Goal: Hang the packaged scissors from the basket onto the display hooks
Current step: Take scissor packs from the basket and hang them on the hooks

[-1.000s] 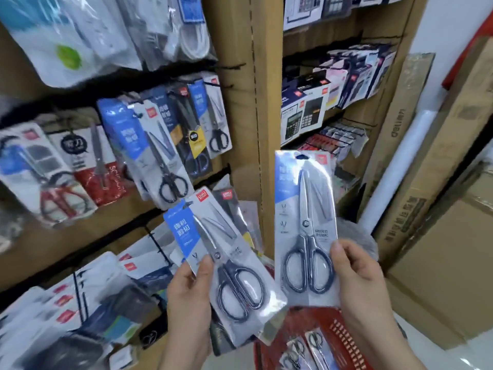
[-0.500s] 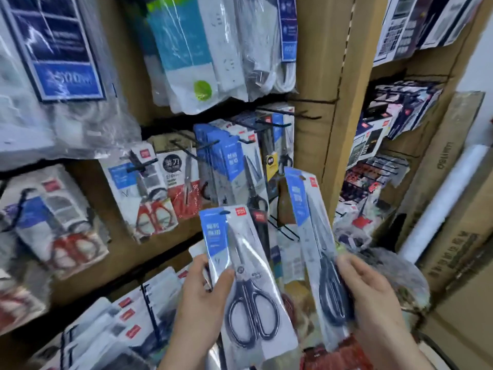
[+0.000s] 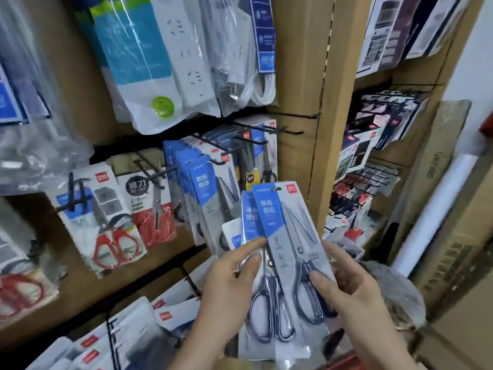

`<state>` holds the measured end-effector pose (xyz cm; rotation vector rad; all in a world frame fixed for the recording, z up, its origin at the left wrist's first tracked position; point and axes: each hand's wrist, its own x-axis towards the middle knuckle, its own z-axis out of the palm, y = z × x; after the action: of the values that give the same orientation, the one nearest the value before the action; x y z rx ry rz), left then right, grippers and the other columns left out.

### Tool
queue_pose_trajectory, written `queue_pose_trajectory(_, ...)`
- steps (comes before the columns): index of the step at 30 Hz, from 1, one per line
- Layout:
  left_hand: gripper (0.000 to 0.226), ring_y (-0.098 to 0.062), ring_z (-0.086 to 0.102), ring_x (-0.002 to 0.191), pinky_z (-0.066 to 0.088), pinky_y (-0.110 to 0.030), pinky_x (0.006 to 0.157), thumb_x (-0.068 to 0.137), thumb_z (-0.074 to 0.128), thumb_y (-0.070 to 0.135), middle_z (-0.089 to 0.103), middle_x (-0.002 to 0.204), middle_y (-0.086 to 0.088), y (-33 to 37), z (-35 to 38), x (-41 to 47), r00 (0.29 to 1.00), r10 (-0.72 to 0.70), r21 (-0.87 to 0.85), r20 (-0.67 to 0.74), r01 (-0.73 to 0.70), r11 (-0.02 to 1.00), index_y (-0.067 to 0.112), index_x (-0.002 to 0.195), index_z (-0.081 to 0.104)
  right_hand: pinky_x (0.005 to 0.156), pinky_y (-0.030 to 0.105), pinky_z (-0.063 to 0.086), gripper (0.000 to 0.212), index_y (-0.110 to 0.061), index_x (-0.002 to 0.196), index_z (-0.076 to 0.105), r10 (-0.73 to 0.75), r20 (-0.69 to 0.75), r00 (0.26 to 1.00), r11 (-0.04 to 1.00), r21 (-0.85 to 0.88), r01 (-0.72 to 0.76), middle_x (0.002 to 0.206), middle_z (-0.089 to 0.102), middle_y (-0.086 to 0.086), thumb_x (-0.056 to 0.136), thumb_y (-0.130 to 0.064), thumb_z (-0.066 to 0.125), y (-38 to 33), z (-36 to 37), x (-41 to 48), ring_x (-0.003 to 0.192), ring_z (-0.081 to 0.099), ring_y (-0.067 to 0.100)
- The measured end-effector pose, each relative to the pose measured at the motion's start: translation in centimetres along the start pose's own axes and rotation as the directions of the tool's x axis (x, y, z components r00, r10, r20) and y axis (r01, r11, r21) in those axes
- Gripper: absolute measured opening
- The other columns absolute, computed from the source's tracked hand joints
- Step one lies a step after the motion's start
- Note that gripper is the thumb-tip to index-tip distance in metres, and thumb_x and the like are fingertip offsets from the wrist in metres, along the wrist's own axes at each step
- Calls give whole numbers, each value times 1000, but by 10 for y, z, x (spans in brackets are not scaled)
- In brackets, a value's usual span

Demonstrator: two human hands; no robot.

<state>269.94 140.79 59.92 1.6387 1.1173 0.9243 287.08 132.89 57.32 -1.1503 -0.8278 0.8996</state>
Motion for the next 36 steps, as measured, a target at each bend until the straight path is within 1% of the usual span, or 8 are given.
queue_pose_trajectory(6, 35, 27, 46, 106, 40, -2, 92, 99, 54, 25, 60, 104, 44, 15, 42, 40, 999, 31, 72, -39, -28, 997, 58, 98, 66, 88, 36, 57, 60, -42, 114, 69, -74, -140, 987, 997, -16, 72, 108, 75, -3, 56, -44, 86, 14, -42, 60, 99, 71, 16)
queue_pose_trajectory(13, 32, 28, 46, 96, 42, -24, 97, 97, 57, 18, 55, 113, 36, 17, 55, 72, 975, -8, 37, -222, 17, 999, 47, 105, 67, 59, 18, 52, 45, -36, 117, 68, -208, -159, 965, 978, -54, 202, 92, 77, -2, 77, -17, 76, -1, -64, 134, 70, 68, 7)
queue_pose_trajectory(17, 33, 33, 46, 94, 42, -6, 84, 97, 58, 18, 55, 110, 38, 15, 55, 82, 968, -20, 21, -249, 26, 999, 49, 99, 69, 78, 33, 60, 44, -33, 119, 66, -193, -137, 972, 981, -64, 186, 102, 77, -6, 82, -10, 74, 2, -55, 159, 95, 72, 16)
queue_pose_trajectory(20, 34, 6, 62, 95, 40, 2, 68, 96, 58, 16, 67, 108, 25, 9, 53, 85, 965, -18, 11, -262, 21, 1000, 47, 97, 70, 83, 37, 60, 43, -37, 116, 66, -166, -143, 976, 985, -69, 157, 103, 77, -4, 84, -8, 73, 9, -54, 168, 97, 72, 20)
queue_pose_trajectory(24, 34, -21, 58, 56, 38, -16, 45, 95, 59, 13, 55, 108, -36, 6, 51, 85, 962, 13, 39, -274, -2, 999, 44, 101, 73, 81, 35, 61, 46, -30, 127, 64, -136, -130, 982, 988, -96, 124, 101, 77, -8, 84, -15, 74, 8, -53, 178, 94, 73, 14)
queue_pose_trajectory(28, 34, -42, 52, 103, 49, -54, 85, 93, 61, 13, 54, 107, -35, 4, 52, 79, 954, 26, 77, -298, -3, 997, 45, 99, 73, 73, 18, 59, 47, -25, 130, 61, -141, -102, 985, 979, -161, 124, 94, 75, -22, 87, -12, 73, 4, -41, 201, 86, 70, -5)
queue_pose_trajectory(34, 33, -49, 52, 105, 50, -48, 89, 92, 62, 10, 56, 108, -38, -7, 46, 77, 930, 10, 27, -367, 0, 1000, 40, 102, 73, 80, 32, 60, 38, -35, 124, 65, -157, -66, 985, 934, -335, 126, 95, 71, -21, 88, -23, 73, 12, -16, 254, 86, 70, 1)
queue_pose_trajectory(36, 40, -33, 65, 76, 54, -37, 70, 92, 62, 10, 67, 85, -22, -15, 43, 78, 926, 19, 17, -376, -13, 1000, 47, 98, 73, 77, 28, 57, 32, -44, 114, 65, -200, -37, 979, 889, -428, 165, 88, 70, -24, 91, -22, 68, 17, -7, 269, 89, 70, 6)
